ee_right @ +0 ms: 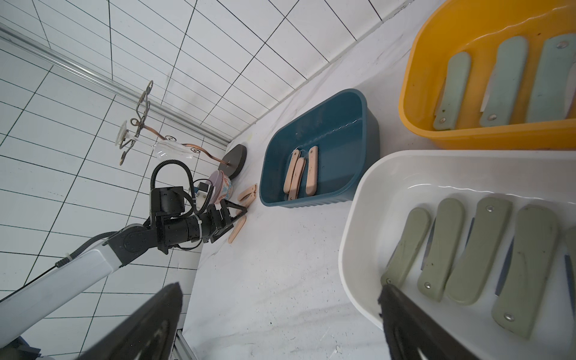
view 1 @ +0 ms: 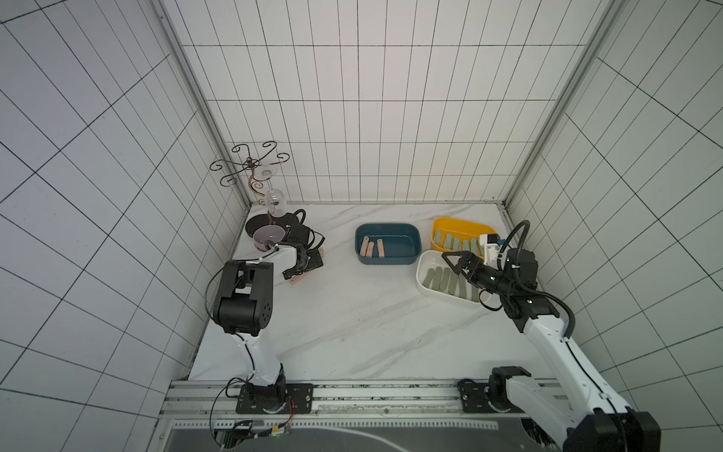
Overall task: Place the fruit knives into the storage box by color
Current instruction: Pick up the fruit knife from the center of the board.
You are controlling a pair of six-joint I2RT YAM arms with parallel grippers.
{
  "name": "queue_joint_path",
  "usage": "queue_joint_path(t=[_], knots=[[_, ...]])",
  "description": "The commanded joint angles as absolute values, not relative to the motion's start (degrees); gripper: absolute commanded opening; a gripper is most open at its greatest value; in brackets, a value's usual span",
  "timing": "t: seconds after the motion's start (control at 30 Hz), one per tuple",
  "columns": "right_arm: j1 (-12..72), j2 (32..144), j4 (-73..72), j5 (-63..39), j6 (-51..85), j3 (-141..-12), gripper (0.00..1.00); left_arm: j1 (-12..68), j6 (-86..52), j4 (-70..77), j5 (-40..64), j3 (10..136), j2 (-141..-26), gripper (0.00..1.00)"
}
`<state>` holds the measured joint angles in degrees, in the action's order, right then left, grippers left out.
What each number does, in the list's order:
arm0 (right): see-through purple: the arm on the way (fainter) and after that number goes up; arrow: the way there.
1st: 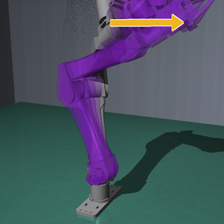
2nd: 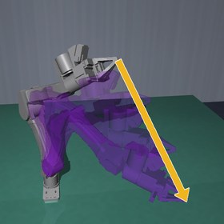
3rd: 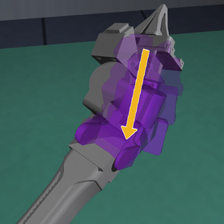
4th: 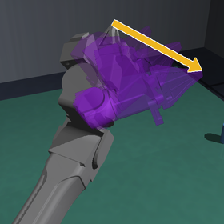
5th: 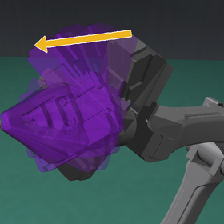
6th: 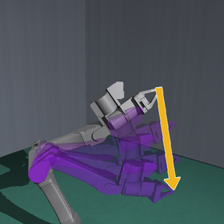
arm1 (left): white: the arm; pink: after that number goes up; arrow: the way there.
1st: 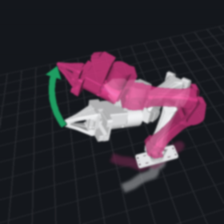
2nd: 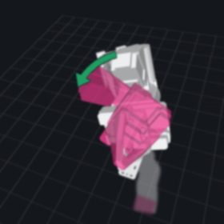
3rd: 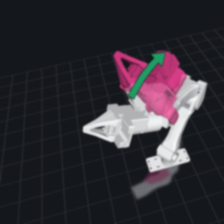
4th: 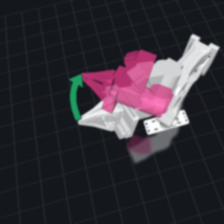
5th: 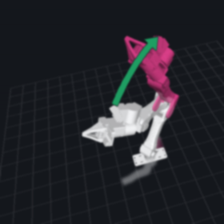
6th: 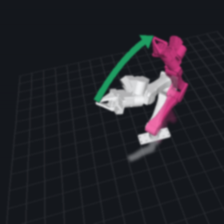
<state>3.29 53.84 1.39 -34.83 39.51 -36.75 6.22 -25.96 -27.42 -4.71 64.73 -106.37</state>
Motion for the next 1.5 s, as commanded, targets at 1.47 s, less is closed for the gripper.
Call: queue_joint_path(t=[1.47], knots=[[3.17, 52.37, 4.41, -34.37, 36.65, -35.24, 1.00, 18.71, -32.19, -27.51, 5.56, 46.57, -91.78, 0.97]])
